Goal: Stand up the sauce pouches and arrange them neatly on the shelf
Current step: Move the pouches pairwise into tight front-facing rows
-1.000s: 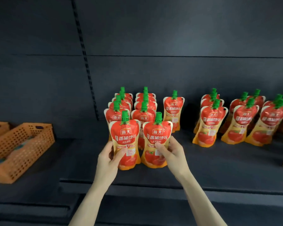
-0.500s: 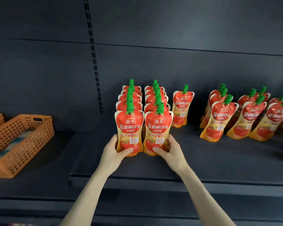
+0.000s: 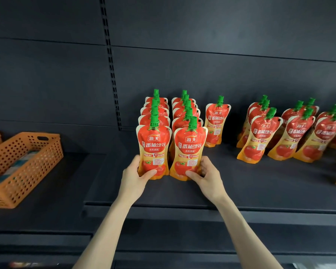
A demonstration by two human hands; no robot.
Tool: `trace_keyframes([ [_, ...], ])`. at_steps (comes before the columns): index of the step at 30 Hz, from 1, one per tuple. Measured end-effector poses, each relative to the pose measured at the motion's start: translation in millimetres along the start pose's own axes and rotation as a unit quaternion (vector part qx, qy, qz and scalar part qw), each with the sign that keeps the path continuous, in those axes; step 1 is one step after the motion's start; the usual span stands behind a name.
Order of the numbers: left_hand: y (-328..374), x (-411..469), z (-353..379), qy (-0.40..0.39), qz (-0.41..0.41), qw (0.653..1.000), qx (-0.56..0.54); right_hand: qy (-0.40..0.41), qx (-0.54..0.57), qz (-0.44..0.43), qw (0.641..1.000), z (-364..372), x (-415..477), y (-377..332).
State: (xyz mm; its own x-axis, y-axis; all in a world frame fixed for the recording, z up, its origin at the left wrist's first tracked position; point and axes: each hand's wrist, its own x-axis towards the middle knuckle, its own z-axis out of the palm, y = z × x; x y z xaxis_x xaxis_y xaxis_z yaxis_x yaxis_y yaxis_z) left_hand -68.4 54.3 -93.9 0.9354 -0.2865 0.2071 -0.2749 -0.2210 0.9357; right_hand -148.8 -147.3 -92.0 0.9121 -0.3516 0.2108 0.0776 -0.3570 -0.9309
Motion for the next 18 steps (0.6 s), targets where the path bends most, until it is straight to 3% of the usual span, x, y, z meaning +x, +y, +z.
trace_keyframes([
  [18,2.9,-0.8,0.5,-0.006,0.004,0.999,0.035,-0.003,0.003,0.013,1.0,0.0,1.2,2.3],
])
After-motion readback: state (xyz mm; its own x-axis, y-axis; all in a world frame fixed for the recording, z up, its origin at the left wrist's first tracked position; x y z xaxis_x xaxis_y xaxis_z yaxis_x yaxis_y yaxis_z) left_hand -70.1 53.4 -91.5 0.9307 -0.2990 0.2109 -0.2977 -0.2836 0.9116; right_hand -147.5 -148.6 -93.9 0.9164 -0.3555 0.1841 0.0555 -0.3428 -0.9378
